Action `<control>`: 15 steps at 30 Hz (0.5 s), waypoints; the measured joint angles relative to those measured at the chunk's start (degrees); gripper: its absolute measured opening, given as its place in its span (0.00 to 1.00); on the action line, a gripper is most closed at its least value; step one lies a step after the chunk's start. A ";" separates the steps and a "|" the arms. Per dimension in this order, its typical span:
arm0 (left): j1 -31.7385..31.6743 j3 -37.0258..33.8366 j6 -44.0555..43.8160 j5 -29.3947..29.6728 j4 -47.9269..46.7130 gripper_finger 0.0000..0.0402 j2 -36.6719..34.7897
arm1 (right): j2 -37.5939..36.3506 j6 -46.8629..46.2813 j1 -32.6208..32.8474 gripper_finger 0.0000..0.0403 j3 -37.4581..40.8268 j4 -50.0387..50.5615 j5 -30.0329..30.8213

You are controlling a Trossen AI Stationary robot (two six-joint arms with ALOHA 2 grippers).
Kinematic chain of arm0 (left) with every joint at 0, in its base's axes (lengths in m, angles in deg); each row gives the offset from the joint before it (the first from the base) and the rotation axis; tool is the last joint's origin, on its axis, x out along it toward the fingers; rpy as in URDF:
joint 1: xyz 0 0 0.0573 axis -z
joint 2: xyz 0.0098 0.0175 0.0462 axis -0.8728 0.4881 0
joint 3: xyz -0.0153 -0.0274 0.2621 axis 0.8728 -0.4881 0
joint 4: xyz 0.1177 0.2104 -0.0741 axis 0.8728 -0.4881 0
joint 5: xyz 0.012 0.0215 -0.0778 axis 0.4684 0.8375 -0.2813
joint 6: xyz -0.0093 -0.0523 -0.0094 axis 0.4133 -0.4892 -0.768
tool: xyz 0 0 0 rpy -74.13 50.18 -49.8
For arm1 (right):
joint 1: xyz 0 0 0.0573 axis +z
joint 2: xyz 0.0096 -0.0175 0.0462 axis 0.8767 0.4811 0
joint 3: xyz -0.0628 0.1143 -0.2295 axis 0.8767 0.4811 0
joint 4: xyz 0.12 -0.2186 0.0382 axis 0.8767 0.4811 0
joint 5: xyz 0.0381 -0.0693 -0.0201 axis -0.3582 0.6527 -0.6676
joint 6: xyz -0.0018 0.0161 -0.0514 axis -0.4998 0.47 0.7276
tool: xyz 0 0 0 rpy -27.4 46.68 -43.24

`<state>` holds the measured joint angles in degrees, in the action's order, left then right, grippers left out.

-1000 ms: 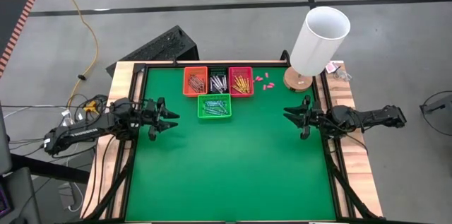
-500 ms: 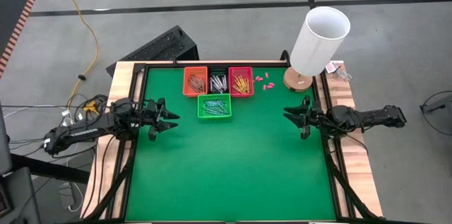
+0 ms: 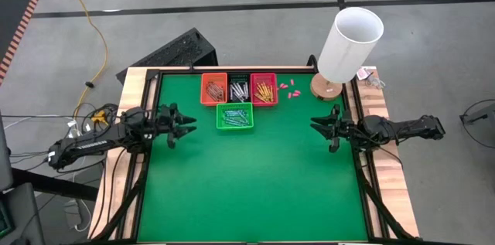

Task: Sort crayons
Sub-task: Return to Home Position

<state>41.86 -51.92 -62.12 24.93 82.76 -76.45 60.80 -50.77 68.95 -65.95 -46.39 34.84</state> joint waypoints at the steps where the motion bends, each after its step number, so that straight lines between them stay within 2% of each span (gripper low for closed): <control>1: 0.00 0.00 -0.02 1.41 -0.02 0.40 0.00 | 0.00 0.00 0.00 0.30 0.00 -0.02 0.01; 4: 0.00 0.00 0.03 3.28 -0.02 0.40 0.00 | 0.00 0.00 0.00 0.30 0.00 -0.02 -0.01; 15: 0.00 0.00 -0.67 3.32 -0.04 0.40 0.00 | 0.00 0.00 0.00 0.30 0.00 -0.04 -0.01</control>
<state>41.86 -51.92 -62.78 28.25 82.72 -76.45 60.80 -50.77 68.95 -65.95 -46.43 34.83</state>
